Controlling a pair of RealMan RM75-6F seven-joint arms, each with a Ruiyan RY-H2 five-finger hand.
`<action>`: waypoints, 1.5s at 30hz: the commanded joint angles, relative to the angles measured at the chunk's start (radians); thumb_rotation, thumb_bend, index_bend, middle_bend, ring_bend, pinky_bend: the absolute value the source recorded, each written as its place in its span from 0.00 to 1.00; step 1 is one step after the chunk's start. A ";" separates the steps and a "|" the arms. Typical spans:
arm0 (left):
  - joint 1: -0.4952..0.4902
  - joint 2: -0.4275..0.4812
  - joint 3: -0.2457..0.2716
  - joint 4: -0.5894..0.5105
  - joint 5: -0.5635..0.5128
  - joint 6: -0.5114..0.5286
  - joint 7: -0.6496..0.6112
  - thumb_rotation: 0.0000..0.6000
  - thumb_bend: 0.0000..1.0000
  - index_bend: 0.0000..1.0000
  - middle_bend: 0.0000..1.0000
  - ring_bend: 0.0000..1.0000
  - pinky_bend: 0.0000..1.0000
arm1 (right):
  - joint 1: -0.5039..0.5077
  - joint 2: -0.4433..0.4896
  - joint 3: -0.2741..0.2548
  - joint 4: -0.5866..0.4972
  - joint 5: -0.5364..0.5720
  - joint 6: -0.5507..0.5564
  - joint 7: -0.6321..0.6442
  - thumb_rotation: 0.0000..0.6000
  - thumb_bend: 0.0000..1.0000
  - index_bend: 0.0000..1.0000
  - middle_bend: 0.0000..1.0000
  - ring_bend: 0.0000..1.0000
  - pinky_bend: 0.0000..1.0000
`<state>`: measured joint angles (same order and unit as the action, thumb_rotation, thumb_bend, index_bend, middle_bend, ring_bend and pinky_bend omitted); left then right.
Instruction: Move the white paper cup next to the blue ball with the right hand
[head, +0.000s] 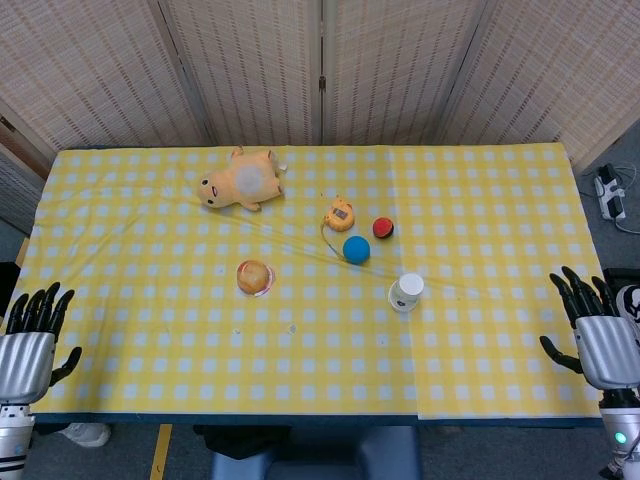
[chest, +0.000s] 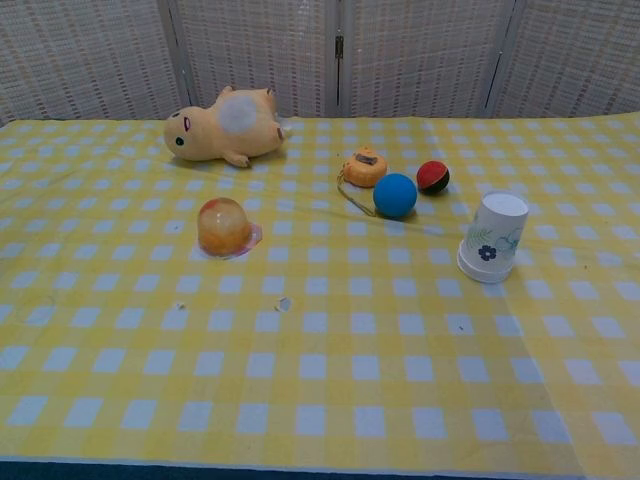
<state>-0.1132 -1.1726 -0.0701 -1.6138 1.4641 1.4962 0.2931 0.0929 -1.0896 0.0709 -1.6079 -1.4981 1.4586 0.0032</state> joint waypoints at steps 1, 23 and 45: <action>-0.003 0.003 0.002 -0.006 -0.004 -0.007 0.009 1.00 0.36 0.09 0.04 0.06 0.07 | 0.006 -0.002 0.001 0.006 0.003 -0.008 -0.012 1.00 0.30 0.00 0.07 0.13 0.03; -0.003 0.010 0.010 -0.018 -0.014 -0.020 0.003 1.00 0.36 0.09 0.04 0.06 0.06 | 0.147 0.060 0.013 -0.069 -0.003 -0.222 0.013 1.00 0.30 0.13 0.13 0.16 0.06; -0.008 0.039 0.027 -0.046 -0.031 -0.065 -0.028 1.00 0.36 0.09 0.04 0.06 0.04 | 0.525 -0.030 0.114 -0.036 0.284 -0.725 -0.096 1.00 0.30 0.21 0.11 0.16 0.06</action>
<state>-0.1214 -1.1346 -0.0439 -1.6590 1.4336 1.4321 0.2650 0.5936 -1.0989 0.1780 -1.6645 -1.2415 0.7608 -0.0752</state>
